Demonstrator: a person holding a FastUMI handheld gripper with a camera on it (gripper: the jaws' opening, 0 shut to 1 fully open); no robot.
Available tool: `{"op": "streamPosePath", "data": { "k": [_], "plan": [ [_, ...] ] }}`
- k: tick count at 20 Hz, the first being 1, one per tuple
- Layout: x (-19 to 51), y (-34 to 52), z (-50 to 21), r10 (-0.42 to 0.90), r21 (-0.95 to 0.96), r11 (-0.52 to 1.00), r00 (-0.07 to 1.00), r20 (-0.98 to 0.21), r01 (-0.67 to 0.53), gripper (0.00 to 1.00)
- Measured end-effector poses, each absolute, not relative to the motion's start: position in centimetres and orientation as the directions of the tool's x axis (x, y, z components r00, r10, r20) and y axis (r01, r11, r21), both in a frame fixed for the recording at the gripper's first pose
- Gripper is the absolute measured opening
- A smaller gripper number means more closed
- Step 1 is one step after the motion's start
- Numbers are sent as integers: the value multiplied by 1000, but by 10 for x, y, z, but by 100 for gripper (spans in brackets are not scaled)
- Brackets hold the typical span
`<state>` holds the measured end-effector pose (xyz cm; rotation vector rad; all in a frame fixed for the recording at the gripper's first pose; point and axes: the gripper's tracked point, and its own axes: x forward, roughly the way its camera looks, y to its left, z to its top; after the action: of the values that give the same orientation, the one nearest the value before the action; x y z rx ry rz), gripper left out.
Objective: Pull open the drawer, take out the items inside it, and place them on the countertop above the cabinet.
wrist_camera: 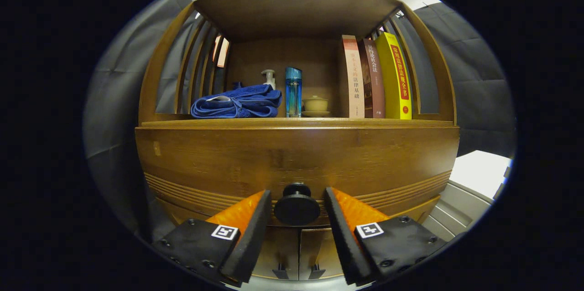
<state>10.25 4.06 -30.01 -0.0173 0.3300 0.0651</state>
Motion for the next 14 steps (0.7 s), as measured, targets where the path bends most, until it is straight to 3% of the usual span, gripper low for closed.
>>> {"op": "streamPosePath", "data": {
  "k": [4,7,14],
  "plan": [
    [103,40,-301,67,25,998,940,-333,-62,53],
    [108,39,-298,62,14,998,944,-324,-61,44],
    [85,35,-282,33,35,999,952,-304,-23,44]
  ]
}}
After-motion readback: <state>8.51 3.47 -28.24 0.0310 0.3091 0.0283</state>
